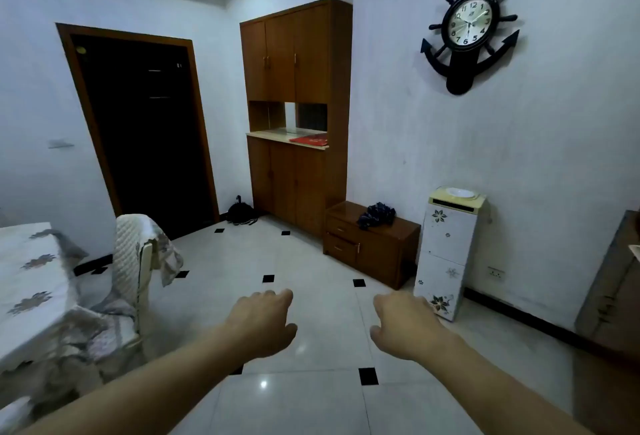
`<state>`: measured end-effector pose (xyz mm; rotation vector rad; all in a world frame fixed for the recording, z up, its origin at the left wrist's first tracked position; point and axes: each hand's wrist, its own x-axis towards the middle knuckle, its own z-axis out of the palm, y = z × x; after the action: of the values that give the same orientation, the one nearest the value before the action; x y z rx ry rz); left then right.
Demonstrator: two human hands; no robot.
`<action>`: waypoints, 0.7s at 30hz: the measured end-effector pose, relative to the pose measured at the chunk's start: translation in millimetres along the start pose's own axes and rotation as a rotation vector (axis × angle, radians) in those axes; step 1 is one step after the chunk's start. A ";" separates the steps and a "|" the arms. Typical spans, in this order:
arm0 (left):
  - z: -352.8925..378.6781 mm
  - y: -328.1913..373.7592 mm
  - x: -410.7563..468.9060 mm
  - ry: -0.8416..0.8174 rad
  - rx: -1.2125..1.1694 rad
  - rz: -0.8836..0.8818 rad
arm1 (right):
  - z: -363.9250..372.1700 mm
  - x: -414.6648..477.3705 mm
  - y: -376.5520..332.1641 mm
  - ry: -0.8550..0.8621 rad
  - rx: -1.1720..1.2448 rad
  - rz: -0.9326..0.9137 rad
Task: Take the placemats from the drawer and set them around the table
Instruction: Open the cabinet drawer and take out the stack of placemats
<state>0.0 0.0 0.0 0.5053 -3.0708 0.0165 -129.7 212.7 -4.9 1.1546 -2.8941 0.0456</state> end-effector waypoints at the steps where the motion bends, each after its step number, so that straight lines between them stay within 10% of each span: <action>1: 0.6 -5.6 10.3 -0.006 -0.002 0.005 | 4.1 12.7 -2.3 -0.005 0.000 -0.005; 21: 18.0 -113.4 316.0 -0.018 0.006 0.135 | 19.5 307.8 15.8 -0.044 0.039 0.122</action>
<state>-263.4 -208.9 -7.7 0.2989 -3.1174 0.0249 -364.0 11.8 -14.1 0.9951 -3.0128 0.0807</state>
